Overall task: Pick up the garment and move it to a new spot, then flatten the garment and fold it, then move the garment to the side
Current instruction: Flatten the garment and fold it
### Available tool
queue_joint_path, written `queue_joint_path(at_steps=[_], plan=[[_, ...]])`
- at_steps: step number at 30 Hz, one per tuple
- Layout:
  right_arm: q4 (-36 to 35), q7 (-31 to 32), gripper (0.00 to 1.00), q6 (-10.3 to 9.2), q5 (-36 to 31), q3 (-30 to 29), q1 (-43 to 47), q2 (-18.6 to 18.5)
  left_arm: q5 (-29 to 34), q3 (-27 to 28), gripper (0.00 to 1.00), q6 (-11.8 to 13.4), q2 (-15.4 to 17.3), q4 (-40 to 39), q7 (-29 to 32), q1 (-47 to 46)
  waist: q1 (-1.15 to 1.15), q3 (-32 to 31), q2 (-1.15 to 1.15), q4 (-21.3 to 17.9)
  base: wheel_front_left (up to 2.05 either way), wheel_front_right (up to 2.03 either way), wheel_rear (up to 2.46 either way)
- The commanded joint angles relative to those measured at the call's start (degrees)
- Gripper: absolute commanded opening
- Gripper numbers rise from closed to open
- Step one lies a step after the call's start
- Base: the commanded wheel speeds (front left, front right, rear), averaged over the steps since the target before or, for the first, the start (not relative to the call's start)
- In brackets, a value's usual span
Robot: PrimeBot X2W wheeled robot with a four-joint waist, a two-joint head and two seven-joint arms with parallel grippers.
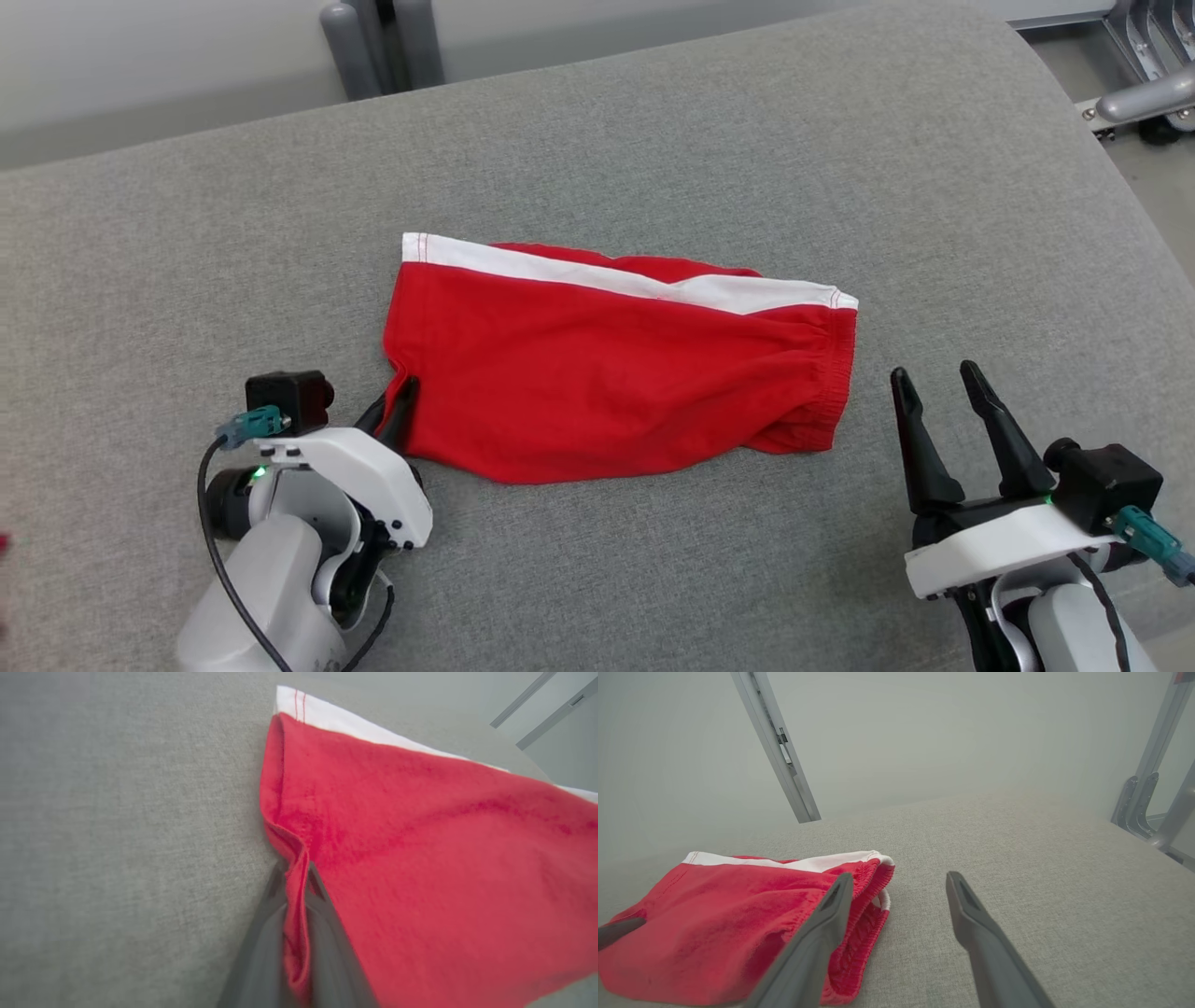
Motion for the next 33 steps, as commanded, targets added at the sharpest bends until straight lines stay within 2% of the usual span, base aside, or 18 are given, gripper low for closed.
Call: queue_joint_path(at_steps=[1,10,20,21,22,23,33], plan=[[0.03,-0.49,1.0,-0.02,0.21,-0.44,0.08,-0.21,-0.5,0.24,0.0,0.41,0.12,0.17,-0.19,2.14,0.0,-0.3,0.0,0.52,0.0,0.0,0.0],[0.36,-0.44,1.0,-0.02,-0.16,-1.07,1.3,-1.33,-1.88,2.07,0.0,4.54,-0.11,-9.06,-4.32,10.75,0.0,-2.98,0.0,4.71,0.0,0.0,0.0],[1.94,-0.37,1.0,-0.02,-0.57,-0.26,2.27,-3.13,-3.55,1.88,0.0,9.31,-0.17,-22.5,-1.2,22.46,0.0,-6.08,0.0,8.84,0.0,0.0,0.0],[2.17,-0.33,1.0,-0.02,-0.54,-0.23,2.3,-3.09,-3.66,2.04,0.25,9.78,-0.09,-23.48,-1.26,22.97,0.0,-6.47,0.0,8.99,0.0,0.0,0.0],[2.16,-0.22,1.0,-0.02,-0.55,-0.16,2.37,-3.15,-3.19,2.09,0.97,10.33,0.2,-24.27,-1.36,23.37,0.0,-6.69,0.0,9.07,0.0,0.0,0.0],[2.16,-0.16,1.0,-0.02,-0.64,-0.1,2.34,-3.3,-2.8,1.95,1.0,10.54,0.4,-25.04,-1.44,23.79,0.0,-6.9,0.0,9.14,0.0,0.0,0.0],[-0.24,0.56,1.0,-0.02,-2.39,-0.57,2.79,-3.59,7.71,3.33,1.0,15.37,5.37,-33.93,-12.61,21.56,0.0,-9.68,0.0,8.79,0.0,0.0,0.0]])
